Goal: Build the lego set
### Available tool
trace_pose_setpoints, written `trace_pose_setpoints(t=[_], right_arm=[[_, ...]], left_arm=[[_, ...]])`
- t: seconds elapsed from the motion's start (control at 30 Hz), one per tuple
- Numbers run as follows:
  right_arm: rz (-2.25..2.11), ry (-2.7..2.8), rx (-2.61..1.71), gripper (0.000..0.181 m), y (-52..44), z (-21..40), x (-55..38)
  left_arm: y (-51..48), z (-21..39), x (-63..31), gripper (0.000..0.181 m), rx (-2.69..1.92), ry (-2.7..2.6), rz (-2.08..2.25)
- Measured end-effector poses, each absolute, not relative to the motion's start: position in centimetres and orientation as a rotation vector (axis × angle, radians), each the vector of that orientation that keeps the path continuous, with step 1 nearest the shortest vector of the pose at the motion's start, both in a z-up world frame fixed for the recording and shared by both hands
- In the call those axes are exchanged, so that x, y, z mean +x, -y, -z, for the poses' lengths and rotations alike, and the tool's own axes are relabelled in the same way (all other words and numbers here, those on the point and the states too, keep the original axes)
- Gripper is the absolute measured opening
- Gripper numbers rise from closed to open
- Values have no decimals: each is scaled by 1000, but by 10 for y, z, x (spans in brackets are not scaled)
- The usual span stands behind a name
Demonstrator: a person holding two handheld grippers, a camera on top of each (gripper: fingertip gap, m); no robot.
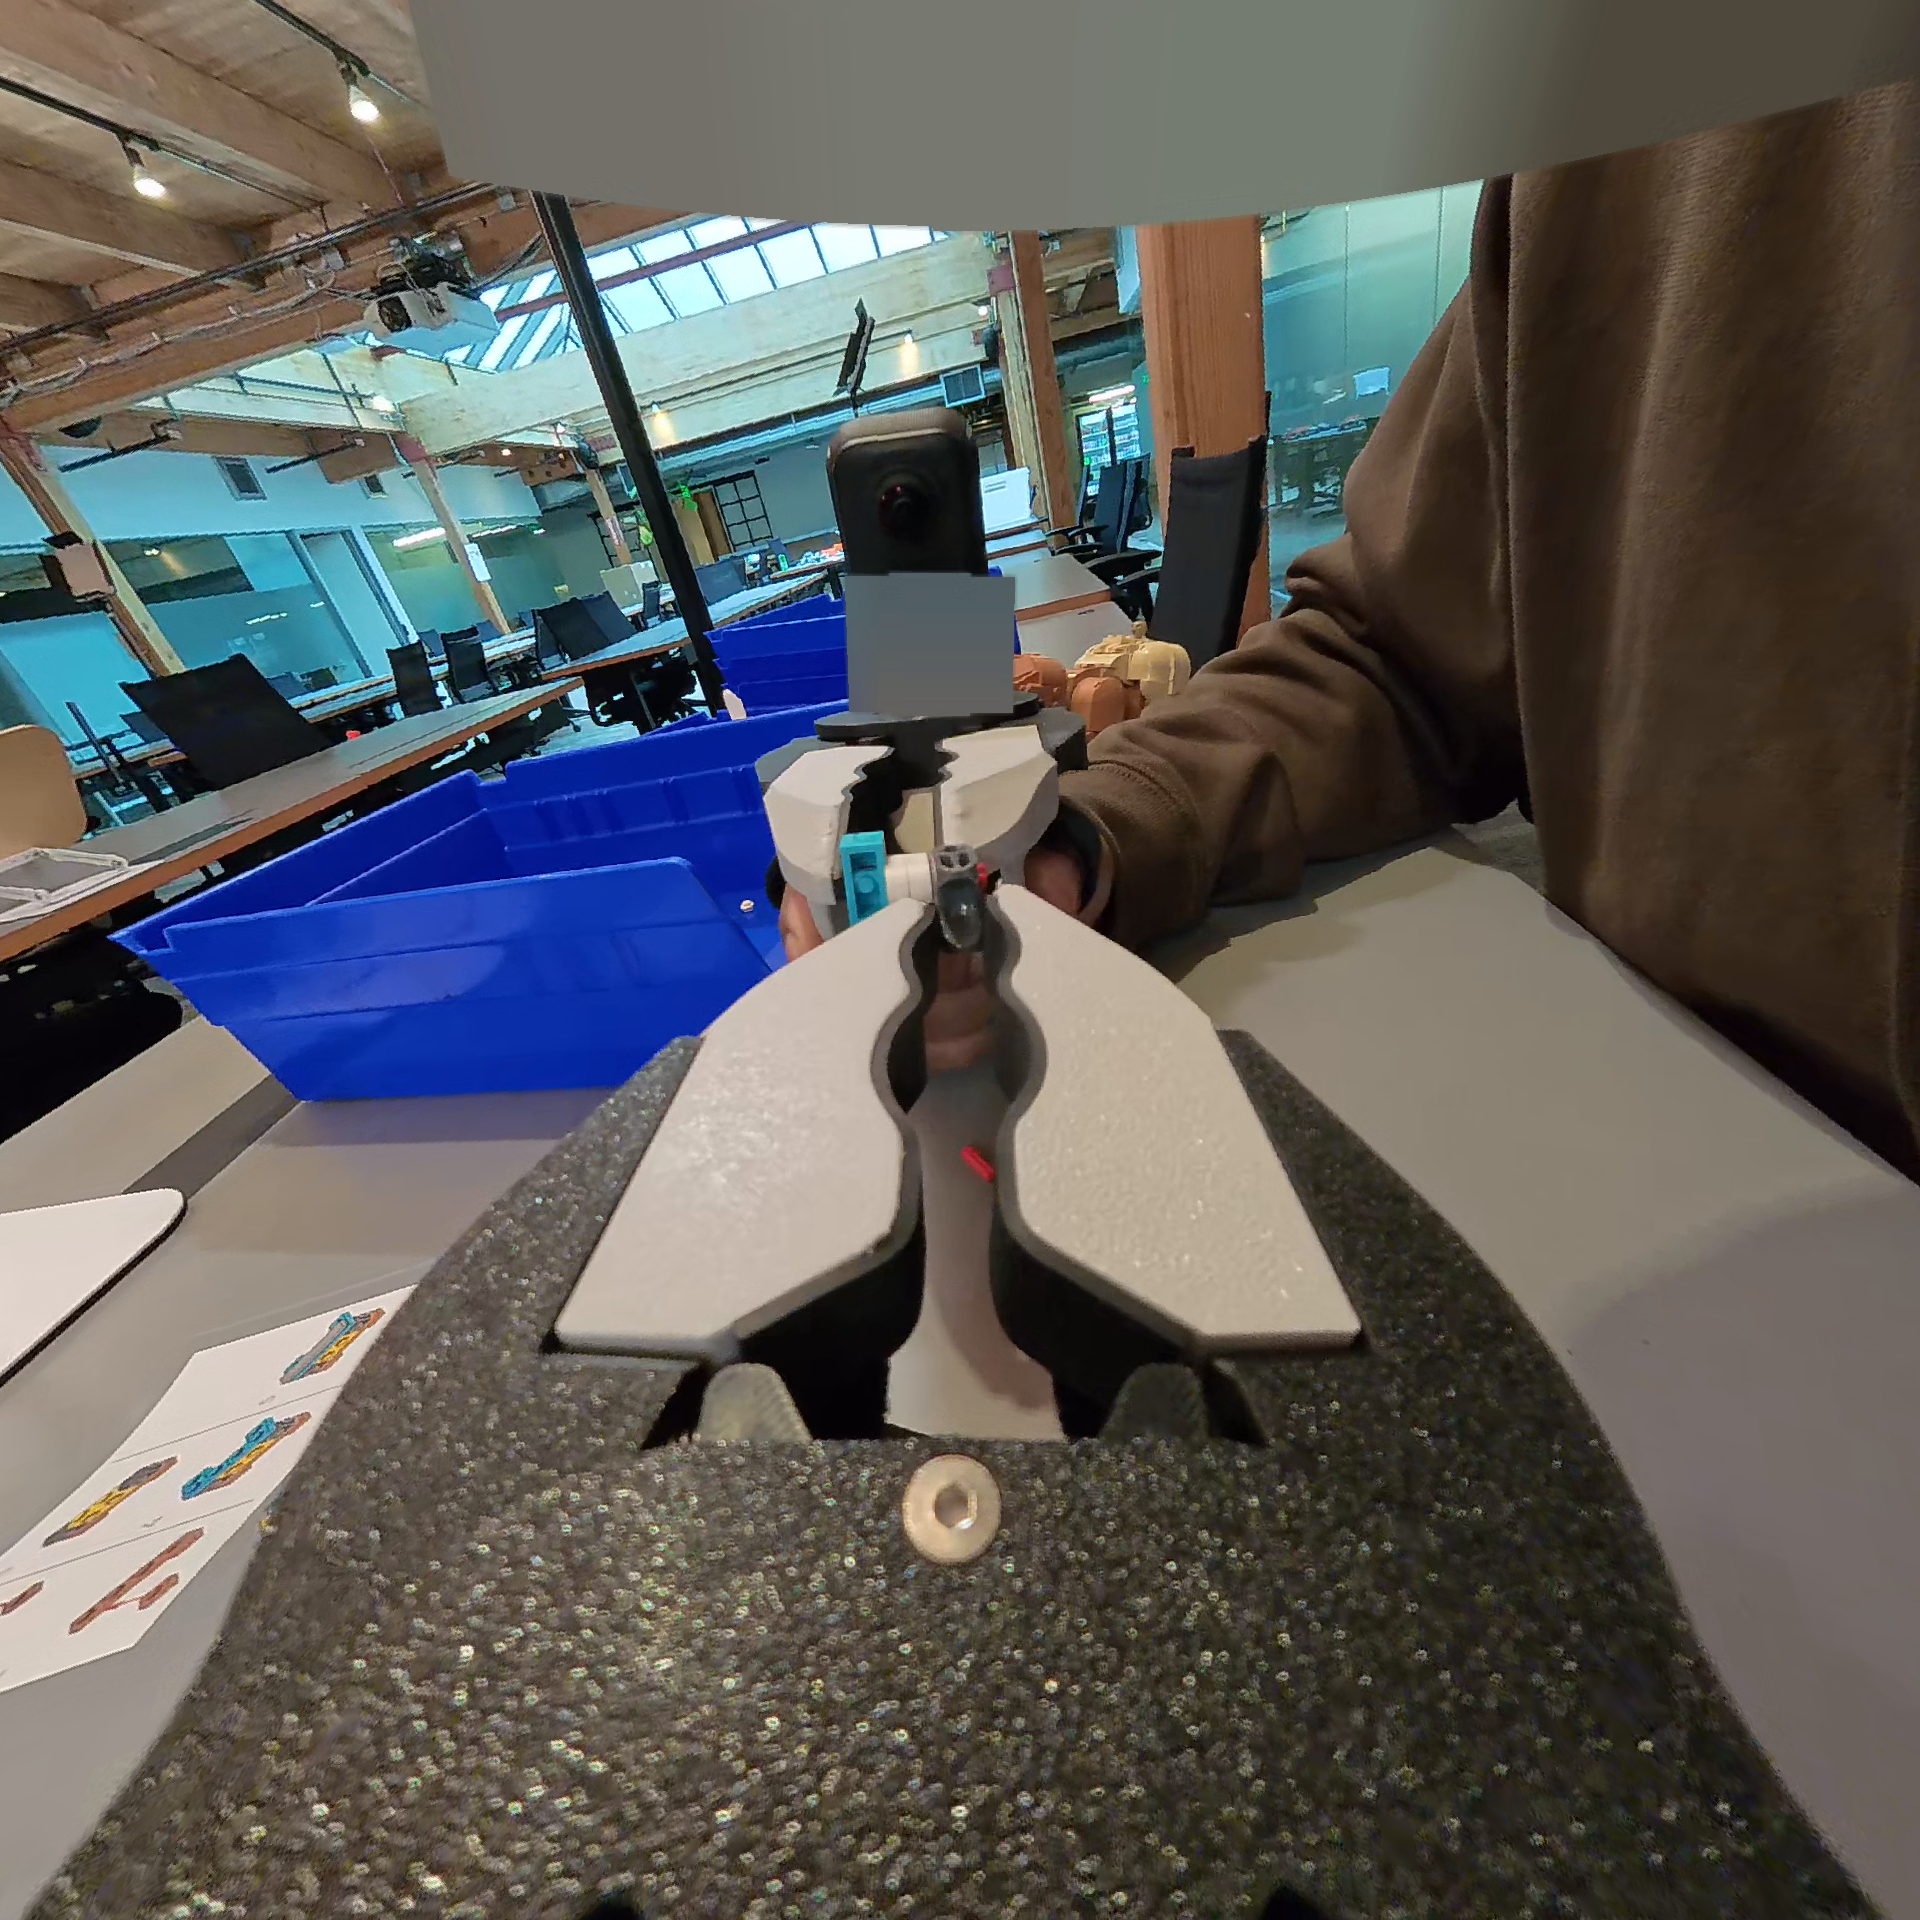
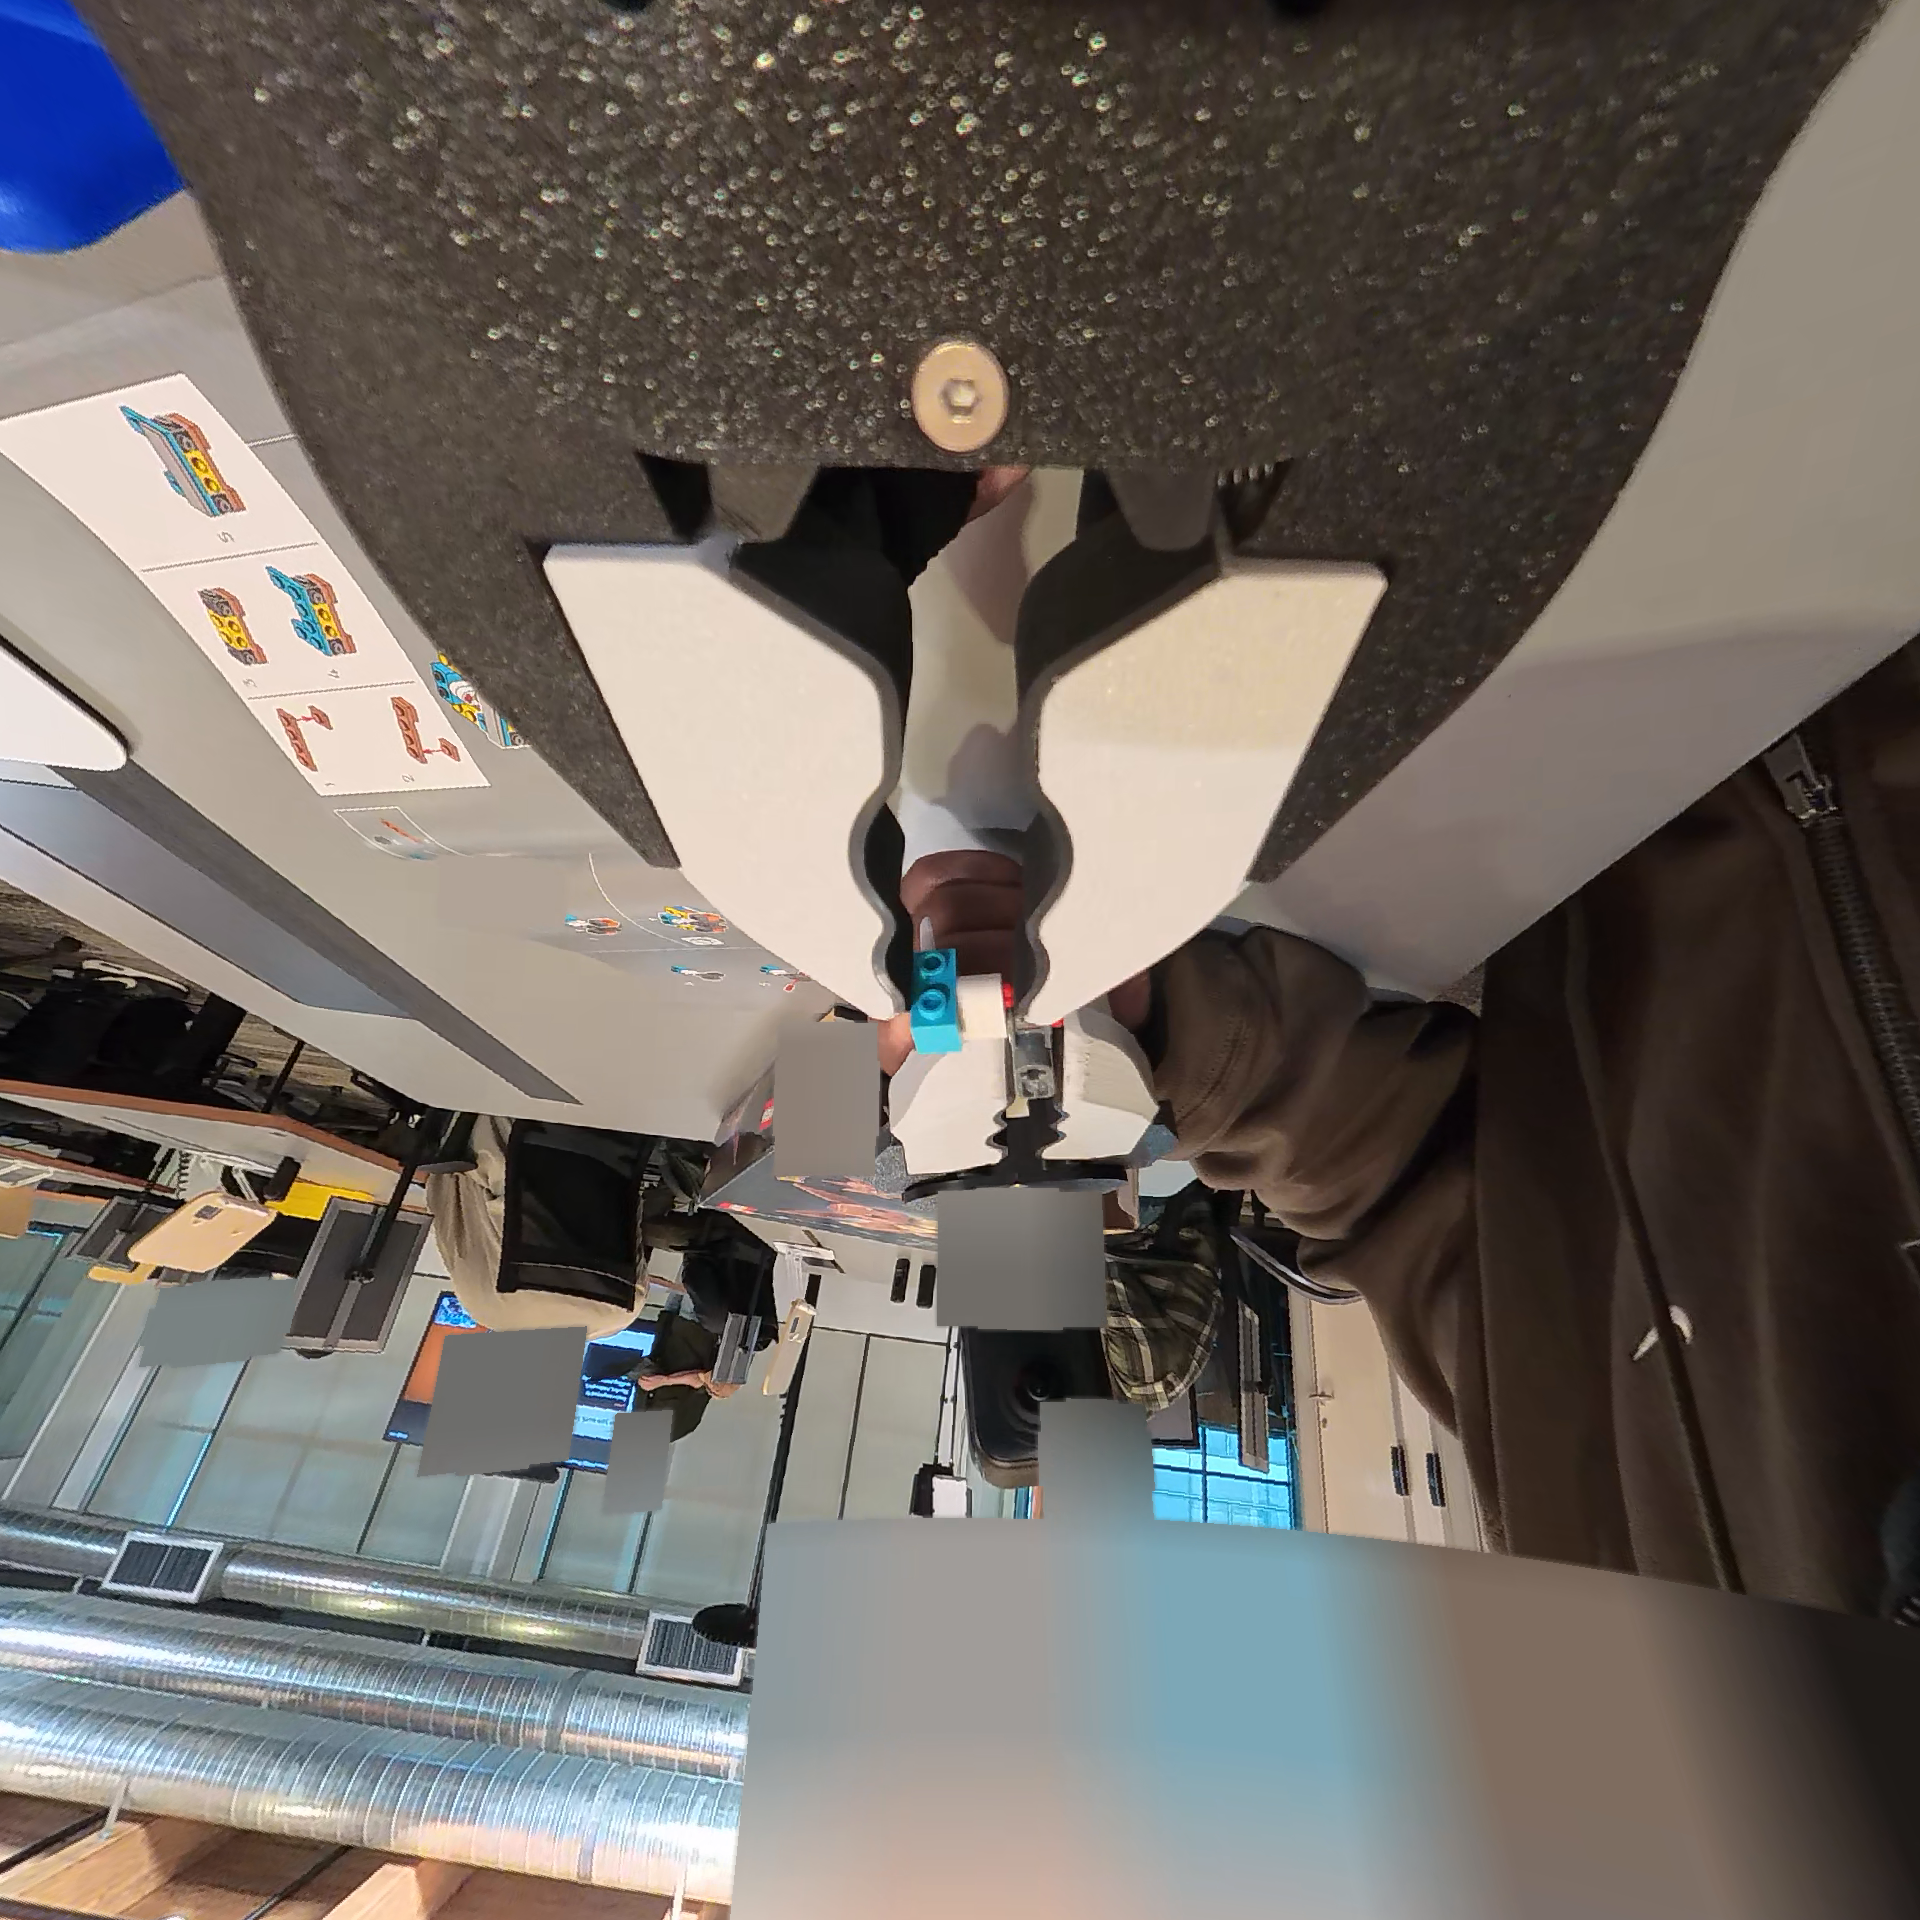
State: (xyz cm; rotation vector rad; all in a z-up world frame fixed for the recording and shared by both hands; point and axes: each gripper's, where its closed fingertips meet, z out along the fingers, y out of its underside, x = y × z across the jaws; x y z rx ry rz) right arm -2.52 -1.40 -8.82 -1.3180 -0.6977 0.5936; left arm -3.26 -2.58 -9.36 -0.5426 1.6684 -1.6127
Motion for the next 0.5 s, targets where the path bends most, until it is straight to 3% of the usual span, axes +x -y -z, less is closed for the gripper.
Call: trace_pose_setpoints(t=[0.4,0.5], right_arm=[[-555,671,-1352,18,9,91,-20],[-535,655,-1367,18,6,93,-17]], left_arm=[[19,94,-28,8,-557,-1658,1534],[14,87,-26,16,-576,-1597,1532]])
